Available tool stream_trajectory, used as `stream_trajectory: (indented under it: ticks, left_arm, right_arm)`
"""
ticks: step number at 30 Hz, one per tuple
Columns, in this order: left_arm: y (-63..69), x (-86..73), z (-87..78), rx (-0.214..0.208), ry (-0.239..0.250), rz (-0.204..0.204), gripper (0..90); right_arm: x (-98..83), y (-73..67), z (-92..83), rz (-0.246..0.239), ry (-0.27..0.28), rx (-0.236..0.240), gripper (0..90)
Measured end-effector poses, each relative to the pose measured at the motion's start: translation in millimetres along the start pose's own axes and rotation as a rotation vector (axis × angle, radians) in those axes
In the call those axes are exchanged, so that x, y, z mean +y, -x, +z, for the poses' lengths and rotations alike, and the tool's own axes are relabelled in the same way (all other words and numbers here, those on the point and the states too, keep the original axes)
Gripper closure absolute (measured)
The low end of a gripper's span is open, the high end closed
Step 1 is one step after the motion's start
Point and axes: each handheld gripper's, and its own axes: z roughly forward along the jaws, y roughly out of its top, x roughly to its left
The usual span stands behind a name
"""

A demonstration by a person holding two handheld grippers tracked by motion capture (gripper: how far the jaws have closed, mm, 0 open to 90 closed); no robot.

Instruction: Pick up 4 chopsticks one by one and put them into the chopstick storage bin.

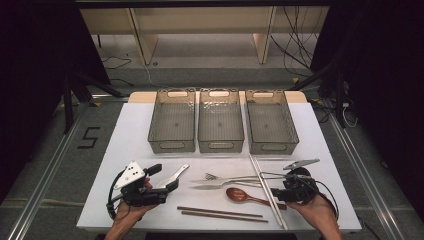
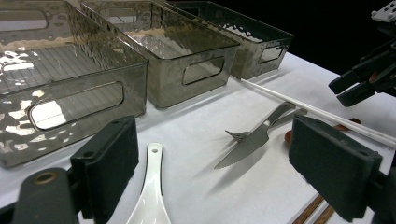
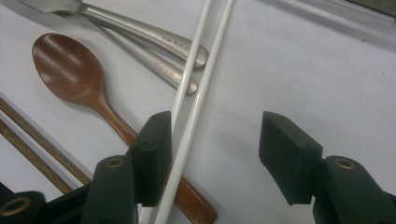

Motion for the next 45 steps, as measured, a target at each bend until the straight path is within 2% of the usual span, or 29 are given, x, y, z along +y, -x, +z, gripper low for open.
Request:
stream_trajectory:
  ticks: [9, 20, 25, 27, 31, 32, 37, 40, 45]
  left_arm:
    - [0.0, 0.2, 0.0, -0.002, 0.002, 0.001, 15.8]
    - [-0.1, 0.2, -0.1, -0.002, 0.002, 0.000, 15.7]
    - [0.2, 0.1, 0.3, -0.002, 0.000, 0.003, 15.7]
    - [0.0, 0.0, 0.4, -0.002, 0.000, 0.003, 15.8]
    - [0.2, 0.0, 0.4, -0.003, 0.001, 0.003, 15.7]
    - [0.0, 0.1, 0.3, -0.003, 0.001, 0.001, 15.8]
    - [-0.7, 0.0, 0.6, -0.004, 0.001, -0.003, 15.7]
    - [-1.0, 0.4, 0.2, -0.007, 0.003, -0.004, 15.8]
    - [-1.0, 0.5, -0.4, -0.006, 0.004, -0.001, 15.8]
  right_arm:
    - [1.9, -3.6, 13.0, 0.008, -0.047, 0.024, 55.4]
    - [5.5, -3.6, 23.4, 0.016, -0.107, 0.024, 64.4]
    - [6.8, -4.4, 26.8, 0.012, -0.132, 0.015, 68.4]
    - [8.1, -5.9, 27.2, 0.004, -0.144, -0.010, 73.8]
    - [8.5, -5.0, 27.4, 0.013, -0.149, -0.015, 76.5]
    - [7.5, -2.1, 27.3, 0.034, -0.139, -0.008, 80.4]
    - [6.7, -0.6, 27.2, 0.051, -0.133, -0.008, 82.1]
    - [5.2, 4.6, 26.6, 0.081, -0.124, 0.020, 84.2]
    - [4.9, 5.1, 25.9, 0.074, -0.122, 0.023, 85.0]
